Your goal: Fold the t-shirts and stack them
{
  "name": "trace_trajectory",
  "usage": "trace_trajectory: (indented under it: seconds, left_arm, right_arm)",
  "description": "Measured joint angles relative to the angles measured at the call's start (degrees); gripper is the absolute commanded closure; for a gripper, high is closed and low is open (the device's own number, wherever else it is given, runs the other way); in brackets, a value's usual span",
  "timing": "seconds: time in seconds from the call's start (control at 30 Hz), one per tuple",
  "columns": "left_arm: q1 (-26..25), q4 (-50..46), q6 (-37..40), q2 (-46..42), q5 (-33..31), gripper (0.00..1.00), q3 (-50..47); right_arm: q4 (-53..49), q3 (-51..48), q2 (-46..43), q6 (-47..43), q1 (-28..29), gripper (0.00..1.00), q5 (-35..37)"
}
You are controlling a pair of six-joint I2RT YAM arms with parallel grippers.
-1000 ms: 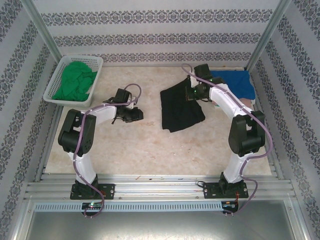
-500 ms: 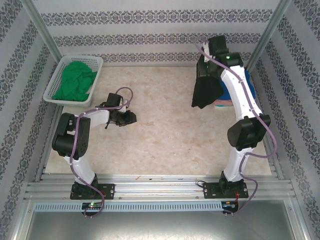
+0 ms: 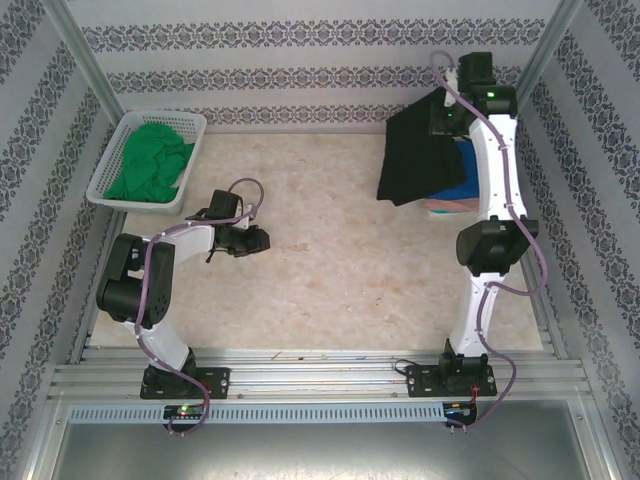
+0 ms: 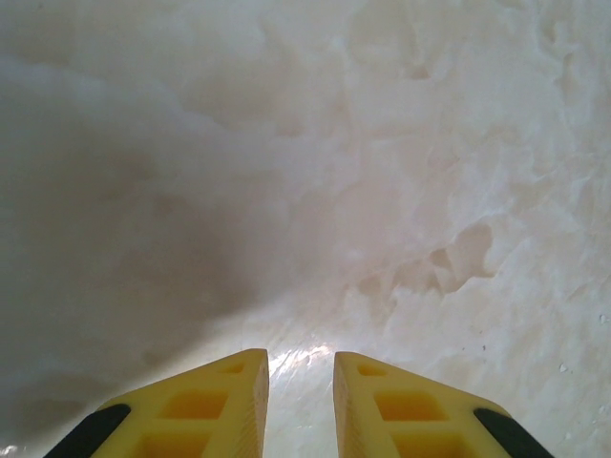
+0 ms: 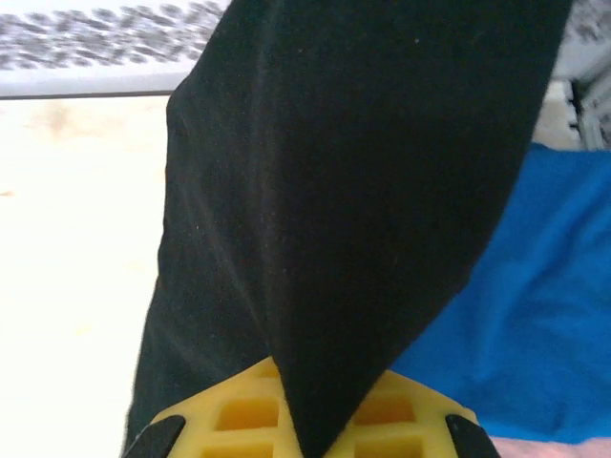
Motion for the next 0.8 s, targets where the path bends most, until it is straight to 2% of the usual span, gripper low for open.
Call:
trace_trajectory:
  seconds: [0.2, 0.57, 0.8]
  left_arm:
    - [0.0, -1.8, 0.2, 0.0, -0.2, 0.75, 0.0]
    - [0.0, -2.4, 0.2, -0.4, -0.2, 0.75, 0.0]
    - [0.0, -2.4, 0.1, -0.4, -0.1, 0.75, 0.1]
  right_arm:
    - [7.0, -9.0, -0.2, 0.2, -6.5, 1.0, -3.6]
    - [18.9, -21.2, -5.4, 0.2, -12.1, 1.0, -14.5]
    - [25.3, -28.1, -6.5, 0.3, -15.7, 1.0, -18.6]
